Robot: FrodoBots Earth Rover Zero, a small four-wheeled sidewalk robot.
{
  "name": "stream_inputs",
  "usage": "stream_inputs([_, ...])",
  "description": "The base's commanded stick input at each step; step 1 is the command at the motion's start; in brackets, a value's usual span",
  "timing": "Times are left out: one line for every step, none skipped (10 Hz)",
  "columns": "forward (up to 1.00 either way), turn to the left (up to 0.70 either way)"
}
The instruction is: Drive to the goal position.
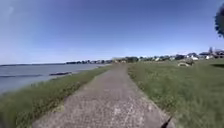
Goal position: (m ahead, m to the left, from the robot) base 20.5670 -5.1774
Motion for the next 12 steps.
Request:
stream_inputs([0.7, 0.0])
stream_inputs([0.7, 0.0])
stream_inputs([0.7, 0.0])
stream_inputs([0.7, 0.0])
stream_inputs([0.7, 0.0])
stream_inputs([0.7, 0.0])
stream_inputs([0.7, 0.0])
stream_inputs([0.7, 0.0])
stream_inputs([0.7, 0.0])
stream_inputs([0.7, 0.0])
stream_inputs([0.7, 0.0])
stream_inputs([0.7, 0.0])
